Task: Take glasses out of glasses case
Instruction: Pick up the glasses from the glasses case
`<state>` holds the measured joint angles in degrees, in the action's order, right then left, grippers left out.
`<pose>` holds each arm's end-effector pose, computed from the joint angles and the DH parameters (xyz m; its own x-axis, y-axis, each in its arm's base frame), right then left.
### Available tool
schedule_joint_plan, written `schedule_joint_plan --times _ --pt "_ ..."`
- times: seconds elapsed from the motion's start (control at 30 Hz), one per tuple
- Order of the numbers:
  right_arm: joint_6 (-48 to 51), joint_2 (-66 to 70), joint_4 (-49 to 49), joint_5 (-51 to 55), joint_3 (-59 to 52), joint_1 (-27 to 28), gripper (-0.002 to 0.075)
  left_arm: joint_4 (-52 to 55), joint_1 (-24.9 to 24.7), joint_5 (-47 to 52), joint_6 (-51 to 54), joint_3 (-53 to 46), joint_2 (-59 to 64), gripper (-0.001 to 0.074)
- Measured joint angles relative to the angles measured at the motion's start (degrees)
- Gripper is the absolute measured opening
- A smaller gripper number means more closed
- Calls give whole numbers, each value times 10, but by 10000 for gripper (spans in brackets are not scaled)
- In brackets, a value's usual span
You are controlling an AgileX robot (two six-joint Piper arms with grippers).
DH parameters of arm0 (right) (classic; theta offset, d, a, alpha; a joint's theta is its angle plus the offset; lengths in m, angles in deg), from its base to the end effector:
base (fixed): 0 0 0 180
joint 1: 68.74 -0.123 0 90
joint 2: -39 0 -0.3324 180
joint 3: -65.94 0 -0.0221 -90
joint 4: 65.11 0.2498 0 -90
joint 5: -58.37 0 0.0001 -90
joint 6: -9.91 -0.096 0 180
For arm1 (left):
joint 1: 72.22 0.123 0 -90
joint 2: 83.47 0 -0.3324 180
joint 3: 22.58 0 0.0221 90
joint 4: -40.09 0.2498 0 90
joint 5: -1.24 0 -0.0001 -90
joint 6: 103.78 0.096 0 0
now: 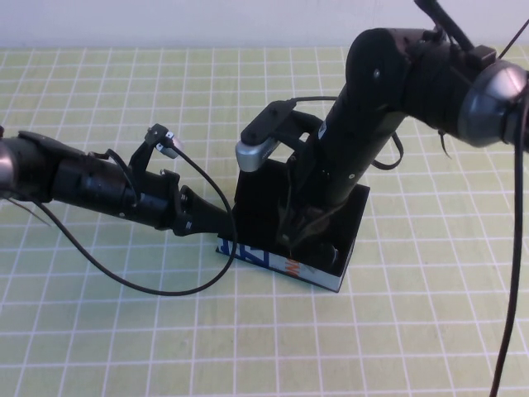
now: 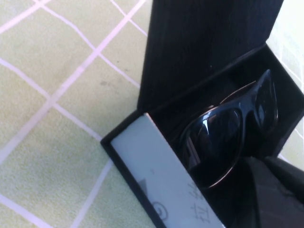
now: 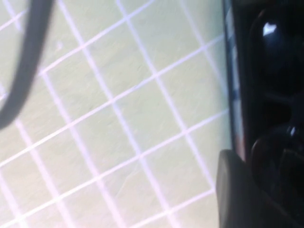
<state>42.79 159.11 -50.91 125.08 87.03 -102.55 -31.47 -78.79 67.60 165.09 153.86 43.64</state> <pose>0.3543 0.2633 0.3028 -0.4448 -0.8332 -0.3285 -0.8918 0.4460 0.0761 0.4031 -0.1304 0.1959 -0.5940 0.3792 -0.7095 0.8043 0.2965 -0.5149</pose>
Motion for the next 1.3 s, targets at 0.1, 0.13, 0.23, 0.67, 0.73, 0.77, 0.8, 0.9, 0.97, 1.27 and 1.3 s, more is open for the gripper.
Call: schedule_joint_plan --times 0.1,0.13,0.23,0.67,0.73,0.77,0.8,0.9,0.97,1.27,1.3 --pt "14 15 0 -16 0 0 195 0 0 0 0 0 1 -4" --pt "18 22 0 -19 0 0 207 0 0 0 0 0 1 -4" --pt "42 40 0 -29 0 0 256 0 0 -4 0 0 1 -4" --pt "77 62 -34 -98 -1 0 322 13 0 -13 0 0 1 -4" --pt "80 65 -39 -102 -1 0 322 13 0 -13 0 0 1 -4" --pt "80 66 -41 -103 -1 0 322 13 0 -14 0 0 1 -4" --pt "80 68 -42 -104 -1 0 322 13 0 -14 0 0 1 -4" --pt "80 71 -43 -106 -1 0 322 13 0 -14 0 0 1 -4" --pt "80 74 -44 -112 -1 0 322 13 0 -14 0 0 1 -4" --pt "80 85 -51 -129 -1 0 322 13 0 -14 0 0 1 -4" --pt "80 86 -56 -129 -1 0 322 13 0 -14 0 0 1 -4"
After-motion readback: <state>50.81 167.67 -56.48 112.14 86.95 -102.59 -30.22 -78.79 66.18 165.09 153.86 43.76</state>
